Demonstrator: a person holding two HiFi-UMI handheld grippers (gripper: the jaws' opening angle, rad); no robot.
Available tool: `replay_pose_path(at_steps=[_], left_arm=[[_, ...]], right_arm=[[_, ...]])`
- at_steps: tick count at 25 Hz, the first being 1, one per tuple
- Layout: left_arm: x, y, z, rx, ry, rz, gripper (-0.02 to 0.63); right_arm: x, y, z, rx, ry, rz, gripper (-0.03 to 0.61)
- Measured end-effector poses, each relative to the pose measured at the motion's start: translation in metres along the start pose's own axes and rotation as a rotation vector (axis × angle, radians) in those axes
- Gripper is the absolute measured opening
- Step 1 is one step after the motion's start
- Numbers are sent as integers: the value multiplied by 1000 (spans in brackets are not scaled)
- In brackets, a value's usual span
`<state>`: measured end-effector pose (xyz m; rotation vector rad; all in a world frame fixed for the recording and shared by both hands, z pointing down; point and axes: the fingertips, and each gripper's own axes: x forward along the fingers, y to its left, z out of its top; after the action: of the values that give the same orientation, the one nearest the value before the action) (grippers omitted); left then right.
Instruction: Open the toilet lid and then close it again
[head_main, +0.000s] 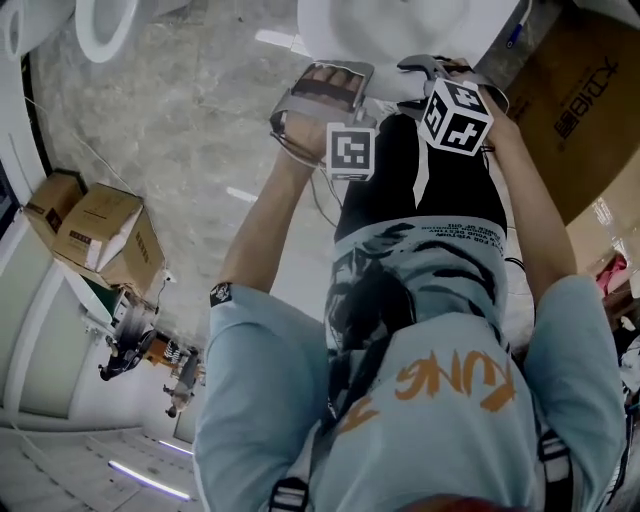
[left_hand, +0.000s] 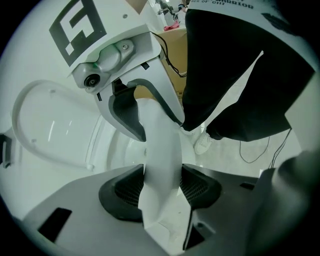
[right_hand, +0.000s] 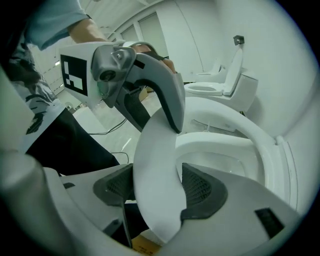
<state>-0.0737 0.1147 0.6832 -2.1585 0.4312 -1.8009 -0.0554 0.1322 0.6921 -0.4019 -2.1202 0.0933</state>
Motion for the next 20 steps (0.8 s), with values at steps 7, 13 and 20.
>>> replay_pose_path(at_steps=[7, 13, 20], left_arm=[[-34, 13, 1, 90, 49, -7, 213], [-75, 55, 13, 63, 21, 46, 193], [-112, 110, 34, -45, -35, 127, 184]], right_arm=[[-32, -1, 17, 0, -17, -158, 308], [-84, -11, 39, -14, -46, -292, 277], [-151, -25, 55, 32, -122, -453, 229]])
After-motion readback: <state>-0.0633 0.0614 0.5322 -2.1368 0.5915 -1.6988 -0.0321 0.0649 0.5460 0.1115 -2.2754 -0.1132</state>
